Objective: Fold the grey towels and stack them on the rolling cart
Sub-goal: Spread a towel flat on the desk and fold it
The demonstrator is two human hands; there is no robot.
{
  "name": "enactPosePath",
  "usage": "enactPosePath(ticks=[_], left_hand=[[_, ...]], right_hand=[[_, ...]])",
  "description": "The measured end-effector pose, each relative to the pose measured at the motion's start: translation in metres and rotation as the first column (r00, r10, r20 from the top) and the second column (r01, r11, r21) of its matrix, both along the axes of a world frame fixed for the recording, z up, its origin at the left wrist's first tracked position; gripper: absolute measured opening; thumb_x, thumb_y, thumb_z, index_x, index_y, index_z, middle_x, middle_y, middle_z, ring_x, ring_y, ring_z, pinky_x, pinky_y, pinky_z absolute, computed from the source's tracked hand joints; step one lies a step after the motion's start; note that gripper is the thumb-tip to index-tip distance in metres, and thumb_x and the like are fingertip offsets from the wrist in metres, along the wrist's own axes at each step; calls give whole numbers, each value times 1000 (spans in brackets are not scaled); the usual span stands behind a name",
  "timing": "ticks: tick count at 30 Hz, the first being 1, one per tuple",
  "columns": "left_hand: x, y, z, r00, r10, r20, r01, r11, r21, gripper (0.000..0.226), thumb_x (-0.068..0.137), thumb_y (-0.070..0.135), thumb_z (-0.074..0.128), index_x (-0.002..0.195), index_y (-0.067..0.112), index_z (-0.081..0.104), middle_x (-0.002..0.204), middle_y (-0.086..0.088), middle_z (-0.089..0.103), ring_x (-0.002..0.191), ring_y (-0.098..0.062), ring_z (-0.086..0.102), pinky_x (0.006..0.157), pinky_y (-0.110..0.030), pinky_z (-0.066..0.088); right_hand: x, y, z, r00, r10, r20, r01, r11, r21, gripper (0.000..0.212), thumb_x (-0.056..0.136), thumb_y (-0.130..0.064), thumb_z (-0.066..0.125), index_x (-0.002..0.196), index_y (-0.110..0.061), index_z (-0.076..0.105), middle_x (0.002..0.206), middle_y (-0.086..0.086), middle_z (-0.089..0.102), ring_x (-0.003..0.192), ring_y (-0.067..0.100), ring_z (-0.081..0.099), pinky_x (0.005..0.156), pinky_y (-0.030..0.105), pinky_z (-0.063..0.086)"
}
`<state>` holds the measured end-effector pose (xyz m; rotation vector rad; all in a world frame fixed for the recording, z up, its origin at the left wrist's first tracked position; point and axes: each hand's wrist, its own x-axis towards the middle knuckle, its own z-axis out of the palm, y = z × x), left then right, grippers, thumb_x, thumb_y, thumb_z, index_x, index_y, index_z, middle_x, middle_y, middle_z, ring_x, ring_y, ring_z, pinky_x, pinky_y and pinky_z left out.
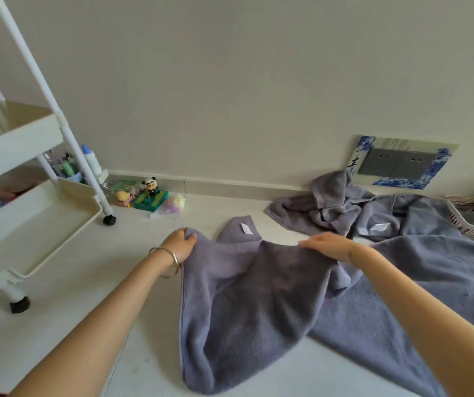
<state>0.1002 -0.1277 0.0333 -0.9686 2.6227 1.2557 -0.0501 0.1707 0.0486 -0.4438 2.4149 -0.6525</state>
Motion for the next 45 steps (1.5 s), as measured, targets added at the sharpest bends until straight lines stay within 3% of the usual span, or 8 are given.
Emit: enactPosePath(ticks=[6,11,16,20,28,33,40,45], left_hand=[[1,14,-41,965,-128,227,199,925,-324,52,91,32,54,132,9,31,137,-13,43,119,-33,47,97,-42,42],[-34,49,-60,918,-362,160,395,869,-298,60,89,43,54,139,16,34,142,-8,42,126,-31,42,100,-37,38],[-52,77,-88,871,-421,252,486,813,-322,84,82,58,56,145,14,21,149,-6,31,136,-28,31,111,-38,28],[-49,83,-97,927,-310,209,373,816,-442,75,85,52,57,141,12,26,141,-10,39,130,-28,36,104,-36,31],[-9,4,-28,972,-49,-230,76,991,111,22,92,24,57,94,3,63,88,-12,64,83,-18,56,66,-25,39],[40,-77,-4,956,137,-260,-141,990,3,27,95,26,51,105,4,61,96,-16,66,92,-30,61,79,-35,46],[83,-124,-29,899,324,-296,-423,818,-389,35,89,20,58,118,2,53,119,-23,57,109,-42,52,92,-44,40],[74,-66,-68,998,68,-16,-67,860,-507,57,93,35,48,145,21,29,154,-7,24,138,-32,22,113,-42,18]], right_hand=[[3,-9,-43,993,113,43,-121,923,366,61,91,-56,46,121,-5,58,130,12,55,117,28,52,96,30,39],[-1,-28,-59,993,43,-110,-13,965,261,53,89,-47,56,126,-10,51,132,9,53,120,26,50,99,30,37],[24,-39,-90,974,-219,64,224,972,-69,63,87,-32,65,136,-6,36,127,14,53,118,27,50,96,28,37],[30,-36,-109,989,-141,-40,136,984,-114,28,85,-28,67,108,-13,58,103,2,60,101,23,53,80,22,37],[20,-75,-46,991,-102,87,130,885,-446,15,93,-17,56,92,-12,70,90,-5,68,80,1,57,69,0,42],[15,-126,-25,999,44,4,-38,901,-433,16,91,-25,59,82,-22,71,92,-4,70,85,3,59,84,13,44],[19,-173,-31,877,-372,-305,162,825,-541,19,94,-21,50,105,-13,63,99,5,69,98,24,63,86,30,44],[52,-159,-79,917,-97,-387,-44,940,-338,24,93,-20,55,114,-11,62,128,9,57,123,27,49,104,33,35]])
